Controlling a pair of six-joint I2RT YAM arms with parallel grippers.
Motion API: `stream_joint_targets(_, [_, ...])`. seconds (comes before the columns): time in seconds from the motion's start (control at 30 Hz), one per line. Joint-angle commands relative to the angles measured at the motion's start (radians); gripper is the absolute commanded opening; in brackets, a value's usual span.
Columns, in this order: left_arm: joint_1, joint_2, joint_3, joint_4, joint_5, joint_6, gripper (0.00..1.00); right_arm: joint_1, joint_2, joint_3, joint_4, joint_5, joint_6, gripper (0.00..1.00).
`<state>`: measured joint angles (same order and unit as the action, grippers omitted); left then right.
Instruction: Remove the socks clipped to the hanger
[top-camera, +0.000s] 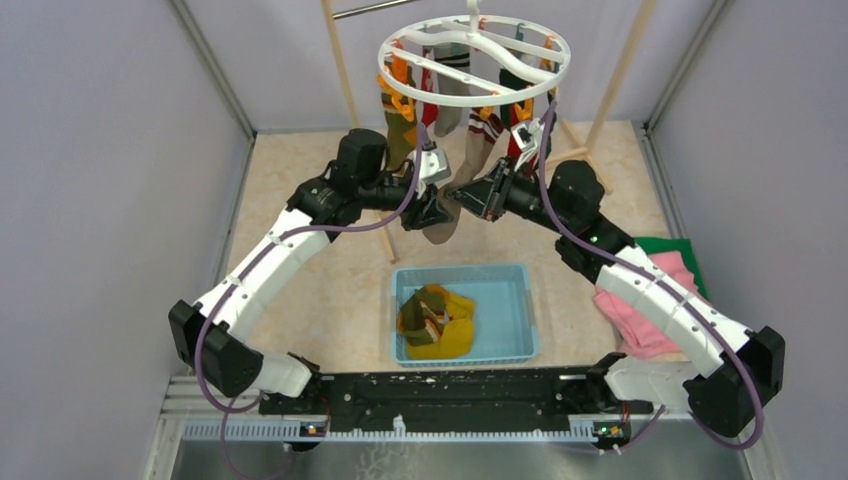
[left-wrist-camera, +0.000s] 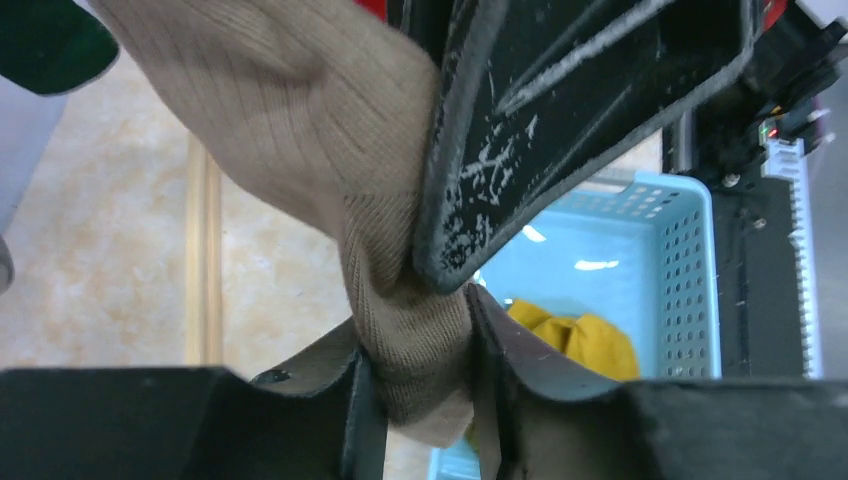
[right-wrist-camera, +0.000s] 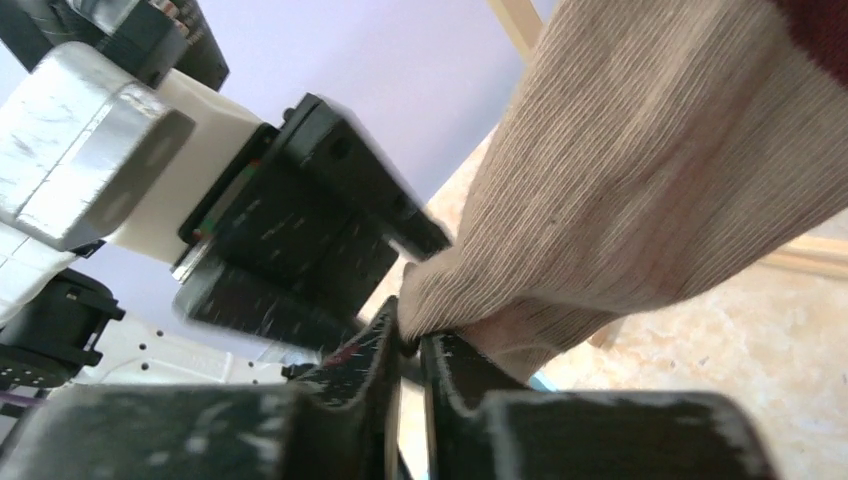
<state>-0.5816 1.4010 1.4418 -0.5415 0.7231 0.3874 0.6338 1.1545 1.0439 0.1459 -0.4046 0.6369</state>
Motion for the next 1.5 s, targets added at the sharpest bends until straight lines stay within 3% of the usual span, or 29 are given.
stream_joint_targets(0.0, [0.002, 0.009, 0.038, 0.031, 0.05, -0.002, 0.21, 0.01, 0.002, 0.076, -0.02, -0.011, -0.017, 0.21])
stream_joint_targets(0.07, [0.003, 0.005, 0.034, 0.032, 0.044, -0.01, 0.0, 0.009, -0.015, 0.095, -0.057, 0.019, -0.04, 0.32])
stream_joint_targets(0.37, [0.002, -0.038, -0.008, 0.033, 0.023, -0.027, 0.0, -0.086, -0.086, 0.171, -0.223, 0.09, -0.157, 0.68])
stream_joint_targets(0.47, [0.001, -0.05, -0.011, 0.016, 0.027, -0.022, 0.0, -0.147, -0.093, 0.2, -0.238, 0.044, -0.19, 0.72])
stream_joint_targets(0.6, [0.003, -0.069, -0.01, -0.028, 0.057, -0.01, 0.0, -0.248, -0.044, 0.277, -0.27, -0.165, -0.21, 0.73])
stream_joint_targets(0.77, [0.003, -0.092, -0.018, -0.089, 0.086, 0.015, 0.0, -0.292, -0.026, 0.293, -0.202, -0.264, -0.21, 0.76])
stream_joint_targets(1.13, [0.003, -0.111, 0.003, -0.197, 0.206, 0.069, 0.0, -0.325, 0.076, 0.324, -0.064, -0.34, -0.136, 0.76])
stream_joint_targets(1.47, [0.003, -0.114, 0.034, -0.257, 0.252, 0.102, 0.0, -0.402, 0.044, 0.298, -0.008, -0.385, -0.088, 0.75])
